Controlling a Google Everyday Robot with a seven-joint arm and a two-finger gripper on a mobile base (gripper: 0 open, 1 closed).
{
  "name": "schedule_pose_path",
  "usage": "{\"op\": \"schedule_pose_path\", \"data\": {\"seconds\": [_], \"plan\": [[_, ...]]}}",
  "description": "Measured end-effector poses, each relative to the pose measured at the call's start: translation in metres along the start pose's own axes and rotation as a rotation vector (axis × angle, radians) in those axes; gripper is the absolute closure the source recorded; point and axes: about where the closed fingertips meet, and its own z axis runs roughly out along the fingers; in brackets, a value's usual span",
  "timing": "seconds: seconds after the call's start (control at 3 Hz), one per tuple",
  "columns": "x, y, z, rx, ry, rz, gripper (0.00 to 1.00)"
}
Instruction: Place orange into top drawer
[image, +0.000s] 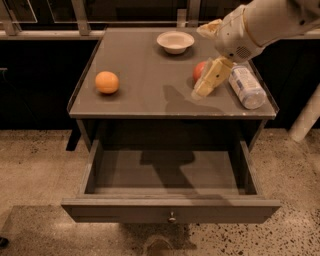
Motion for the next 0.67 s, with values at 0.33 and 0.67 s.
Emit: {"op": "schedule_pose_path", "data": {"seconds": [0.33,0.67], "plan": [[-0.003,-0.021,0.057,-0.043,-0.126,0.01,0.0],[-0.018,-0.044,0.112,-0.108,-0.261,0.026,0.0]]}}
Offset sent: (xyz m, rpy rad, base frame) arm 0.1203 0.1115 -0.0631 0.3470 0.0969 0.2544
